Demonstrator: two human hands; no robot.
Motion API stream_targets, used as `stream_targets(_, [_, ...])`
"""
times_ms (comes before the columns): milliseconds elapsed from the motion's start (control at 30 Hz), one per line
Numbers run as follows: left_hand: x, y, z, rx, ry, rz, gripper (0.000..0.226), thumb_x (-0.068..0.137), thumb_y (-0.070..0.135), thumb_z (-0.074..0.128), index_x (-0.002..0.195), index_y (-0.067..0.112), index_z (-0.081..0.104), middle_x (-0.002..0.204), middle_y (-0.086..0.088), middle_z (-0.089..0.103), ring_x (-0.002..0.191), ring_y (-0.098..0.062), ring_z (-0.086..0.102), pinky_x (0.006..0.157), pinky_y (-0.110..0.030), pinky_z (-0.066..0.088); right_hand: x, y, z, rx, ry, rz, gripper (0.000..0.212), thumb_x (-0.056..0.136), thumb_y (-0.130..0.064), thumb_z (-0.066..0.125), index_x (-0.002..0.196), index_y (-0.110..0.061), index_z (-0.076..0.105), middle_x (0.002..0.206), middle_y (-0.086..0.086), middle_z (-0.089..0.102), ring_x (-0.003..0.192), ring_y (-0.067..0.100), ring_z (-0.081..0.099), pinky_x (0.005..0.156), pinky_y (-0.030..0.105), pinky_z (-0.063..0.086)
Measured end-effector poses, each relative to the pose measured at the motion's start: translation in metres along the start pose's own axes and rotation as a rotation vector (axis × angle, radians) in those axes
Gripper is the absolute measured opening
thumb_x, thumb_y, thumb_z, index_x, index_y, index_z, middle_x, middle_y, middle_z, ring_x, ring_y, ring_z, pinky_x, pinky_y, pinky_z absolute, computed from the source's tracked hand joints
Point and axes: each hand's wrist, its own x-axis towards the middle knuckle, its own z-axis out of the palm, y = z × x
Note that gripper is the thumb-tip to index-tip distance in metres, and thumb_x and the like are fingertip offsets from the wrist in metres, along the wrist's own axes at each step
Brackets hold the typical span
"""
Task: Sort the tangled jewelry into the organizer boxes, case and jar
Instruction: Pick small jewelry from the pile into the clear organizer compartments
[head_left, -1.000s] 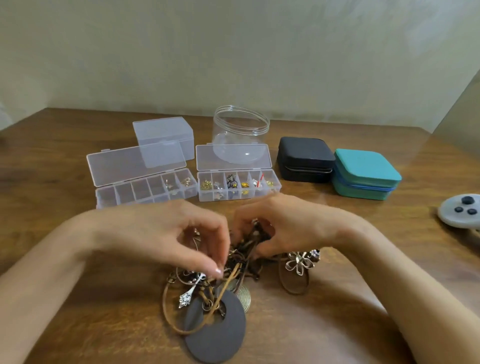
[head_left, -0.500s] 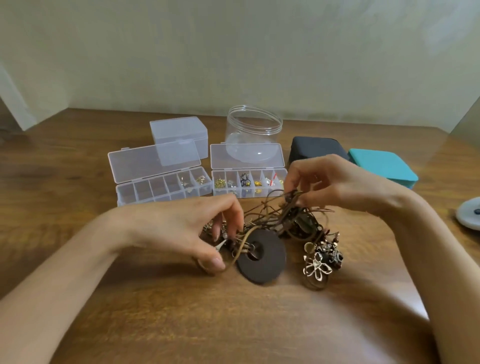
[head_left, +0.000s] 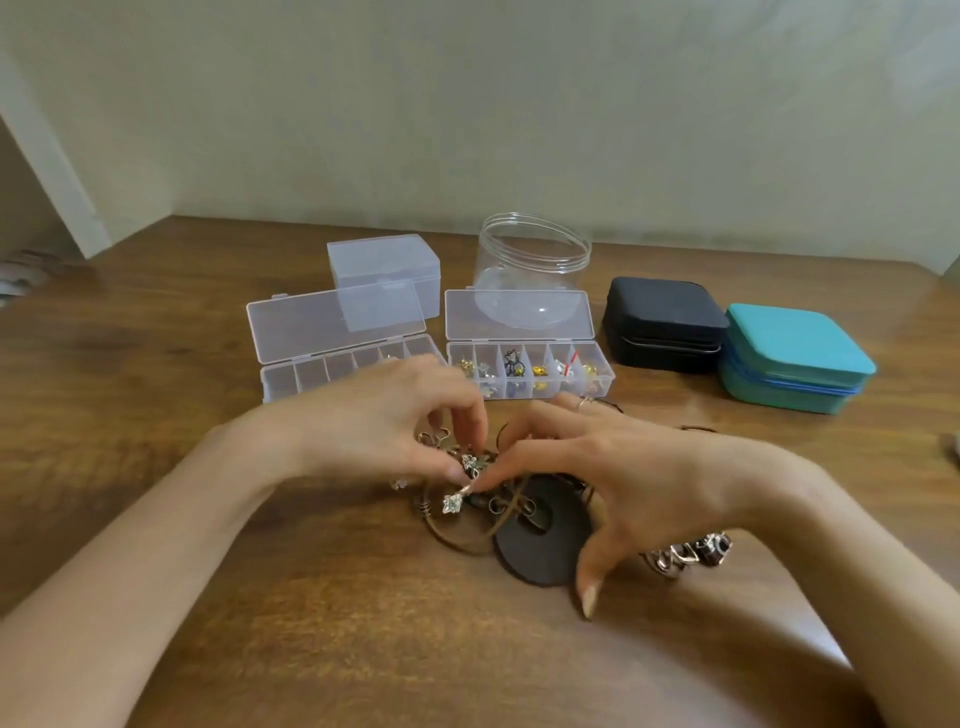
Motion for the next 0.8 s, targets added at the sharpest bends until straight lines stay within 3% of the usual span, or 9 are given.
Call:
stream_targets(133, [0.002, 0.003, 0.007, 0.061, -0.075, 0.049, 0.027, 0.076, 0.046, 0.071, 0.093, 0.039, 0.051, 0.094, 0.024, 0.045, 0.098, 0.007, 0.037, 0.086, -0.010, 0.027, 0.000, -0.002, -0.002, 0.014, 0.014, 0.034, 0.072, 0.071, -0.039, 0.078, 0.133, -0.043, 0.043, 0.124, -0.013, 0.043, 0.115, 0.006, 0.043, 0.099, 0.028, 0.040])
stream_targets(267, [0.004, 0.006, 0.010, 0.059, -0.105, 0.033, 0.031, 0.078, 0.041, 0.071, 0.096, 0.037, 0.047, 0.093, 0.024, 0.043, 0.093, 0.014, 0.036, 0.079, -0.005, 0.028, -0.002, -0.005, -0.006, 0.100, 0.083, 0.109, 0.060, 0.071, -0.028, 0.081, 0.118, -0.042, 0.046, 0.108, -0.020, 0.052, 0.097, -0.003, 0.048, 0.083, 0.009, 0.039])
stream_targets(433, [0.005, 0.007, 0.011, -0.020, -0.126, -0.045, 0.043, 0.075, 0.040, 0.075, 0.105, 0.037, 0.044, 0.095, 0.020, 0.051, 0.094, 0.004, 0.042, 0.079, -0.013, 0.035, -0.010, 0.005, -0.018, 0.241, 0.251, 0.100, 0.034, 0.073, -0.012, 0.080, 0.089, -0.037, 0.064, 0.087, -0.017, 0.062, 0.089, 0.002, 0.059, 0.078, 0.019, 0.048])
stream_targets(567, [0.005, 0.009, 0.010, -0.009, -0.147, -0.050, 0.045, 0.072, 0.041, 0.077, 0.102, 0.037, 0.043, 0.094, 0.017, 0.050, 0.094, 0.005, 0.041, 0.079, -0.013, 0.034, -0.015, 0.014, -0.024, 0.295, 0.286, 0.094, 0.026, 0.072, -0.003, 0.079, 0.085, -0.023, 0.070, 0.087, -0.010, 0.063, 0.085, 0.010, 0.062, 0.078, 0.025, 0.050])
stream_targets(700, [0.004, 0.008, 0.009, 0.010, -0.171, -0.064, 0.052, 0.067, 0.049, 0.078, 0.103, 0.037, 0.043, 0.101, 0.016, 0.047, 0.093, 0.004, 0.041, 0.077, -0.011, 0.035, -0.017, 0.016, -0.025, 0.305, 0.282, 0.073, 0.029, 0.071, -0.007, 0.078, 0.084, -0.029, 0.067, 0.087, -0.010, 0.062, 0.082, 0.012, 0.058, 0.073, 0.029, 0.049])
stream_targets(800, [0.003, 0.008, 0.009, 0.044, -0.195, -0.065, 0.059, 0.063, 0.055, 0.077, 0.107, 0.037, 0.043, 0.105, 0.018, 0.045, 0.096, 0.002, 0.040, 0.080, -0.012, 0.036, -0.020, 0.015, -0.025, 0.354, 0.171, 0.113, 0.034, 0.070, -0.008, 0.078, 0.081, -0.033, 0.059, 0.082, -0.012, 0.059, 0.074, 0.007, 0.054, 0.067, 0.027, 0.047])
